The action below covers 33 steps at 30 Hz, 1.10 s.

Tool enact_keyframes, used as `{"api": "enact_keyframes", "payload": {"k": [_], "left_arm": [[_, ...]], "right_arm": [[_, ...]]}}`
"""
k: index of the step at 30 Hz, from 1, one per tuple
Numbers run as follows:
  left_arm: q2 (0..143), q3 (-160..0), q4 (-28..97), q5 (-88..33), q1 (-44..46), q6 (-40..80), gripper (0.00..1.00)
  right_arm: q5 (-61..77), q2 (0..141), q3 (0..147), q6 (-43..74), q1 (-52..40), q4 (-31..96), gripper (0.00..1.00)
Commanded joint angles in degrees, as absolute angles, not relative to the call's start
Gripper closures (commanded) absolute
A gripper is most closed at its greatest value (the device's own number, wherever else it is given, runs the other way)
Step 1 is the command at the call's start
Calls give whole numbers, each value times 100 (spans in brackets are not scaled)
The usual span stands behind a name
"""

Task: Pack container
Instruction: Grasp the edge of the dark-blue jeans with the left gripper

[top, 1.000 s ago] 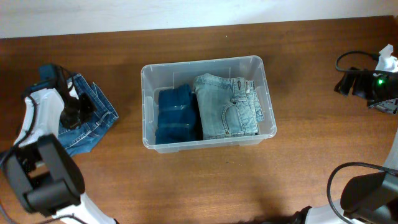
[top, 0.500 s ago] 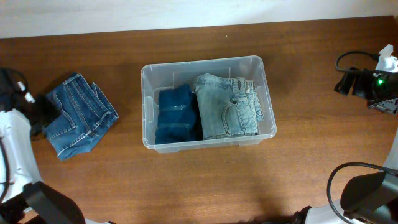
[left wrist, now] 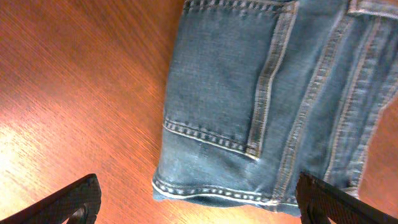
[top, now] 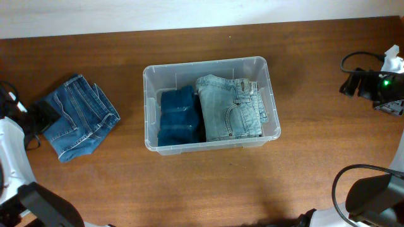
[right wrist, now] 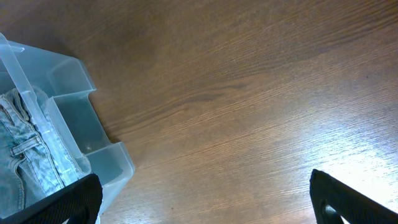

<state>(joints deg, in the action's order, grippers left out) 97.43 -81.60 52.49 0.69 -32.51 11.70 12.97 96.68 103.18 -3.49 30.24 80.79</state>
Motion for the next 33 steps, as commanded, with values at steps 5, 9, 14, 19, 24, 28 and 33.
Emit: {"api": "enact_keyframes", "payload": {"k": [5,9,14,19,24,28,33], "left_arm": [[10254,-7994,4980,-75,-3433,1055,1],[10530,-7994,4869,-183,-3481,1035,1],[10763,-7994,4711,-193,-3507,1033,1],[11002,-7985,4521,-314,-3505,884,1],[11371,-7985,4338,-561,-3505,797,1],[11716,-7985,4263,-582,-3505,799,1],[12110,-7985,4263,-585,-3505,799,1]], "right_arm": [[1286,9671,10377,-386,3046,8079,2],[1288,9671,10377,-384,3046,8079,1],[1288,9671,10377,-386,3046,8079,1],[1288,9671,10377,-386,3046,8079,1],[1288,9671,10377,-386,3046,8079,1],[1288,9671,10377,-386,3046,8079,1],[1288,9671,10377,-386,3046,8079,1]]}}
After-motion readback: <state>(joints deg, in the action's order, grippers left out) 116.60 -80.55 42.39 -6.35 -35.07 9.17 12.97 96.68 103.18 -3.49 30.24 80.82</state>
